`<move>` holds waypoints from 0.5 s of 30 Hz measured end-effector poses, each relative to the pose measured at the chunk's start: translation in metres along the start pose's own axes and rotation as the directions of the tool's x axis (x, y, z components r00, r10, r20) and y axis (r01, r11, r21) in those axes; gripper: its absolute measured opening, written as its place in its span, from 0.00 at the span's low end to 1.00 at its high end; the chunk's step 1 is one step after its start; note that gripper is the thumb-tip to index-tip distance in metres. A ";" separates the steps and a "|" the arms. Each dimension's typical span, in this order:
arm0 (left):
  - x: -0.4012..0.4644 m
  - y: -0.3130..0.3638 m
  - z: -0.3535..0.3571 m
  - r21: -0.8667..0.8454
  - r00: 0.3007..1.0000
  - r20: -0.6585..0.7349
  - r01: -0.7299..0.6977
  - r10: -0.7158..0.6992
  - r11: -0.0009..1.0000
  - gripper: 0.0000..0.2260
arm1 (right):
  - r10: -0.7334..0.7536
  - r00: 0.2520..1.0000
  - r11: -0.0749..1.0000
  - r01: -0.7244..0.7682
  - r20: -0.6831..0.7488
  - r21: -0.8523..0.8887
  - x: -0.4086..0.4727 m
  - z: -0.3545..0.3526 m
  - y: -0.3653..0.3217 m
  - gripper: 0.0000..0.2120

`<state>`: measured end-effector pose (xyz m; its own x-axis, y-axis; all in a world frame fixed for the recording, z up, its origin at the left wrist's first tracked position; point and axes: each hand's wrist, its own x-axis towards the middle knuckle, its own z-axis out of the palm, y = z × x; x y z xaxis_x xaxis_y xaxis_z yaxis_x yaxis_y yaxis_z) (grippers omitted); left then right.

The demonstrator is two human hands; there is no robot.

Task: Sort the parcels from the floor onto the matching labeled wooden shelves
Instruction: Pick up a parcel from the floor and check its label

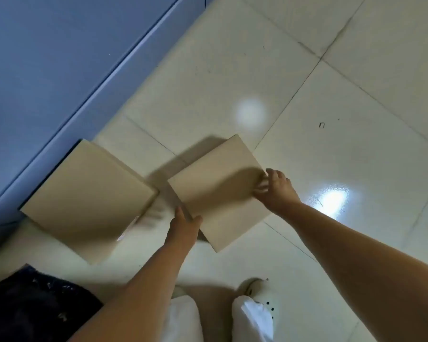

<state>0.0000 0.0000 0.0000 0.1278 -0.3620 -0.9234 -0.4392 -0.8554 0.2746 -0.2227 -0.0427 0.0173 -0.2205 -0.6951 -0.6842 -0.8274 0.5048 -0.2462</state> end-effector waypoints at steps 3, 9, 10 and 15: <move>0.019 -0.007 0.004 -0.203 0.999 0.031 -0.012 0.019 0.979 0.34 | 0.074 0.995 0.985 -0.083 0.066 0.148 0.018 0.007 0.002 0.32; 0.023 -0.006 0.008 -0.406 0.997 0.079 0.017 0.017 0.914 0.23 | 0.147 0.960 0.830 -0.250 0.238 0.498 0.022 0.011 0.007 0.19; 0.019 -0.003 0.007 -0.413 0.996 0.087 0.018 0.020 0.910 0.23 | 0.154 0.958 0.820 -0.261 0.243 0.509 0.021 0.010 0.008 0.19; -0.014 0.019 0.001 -0.411 0.994 0.105 0.010 0.036 0.912 0.20 | 0.218 0.949 0.776 -0.310 0.227 0.550 -0.007 -0.009 0.011 0.18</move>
<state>-0.0113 -0.0107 0.0181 0.0181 -0.3521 -0.9358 -0.0340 -0.9356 0.3513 -0.2351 -0.0369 0.0257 -0.2728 -0.4336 -0.8588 -0.2895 0.8883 -0.3566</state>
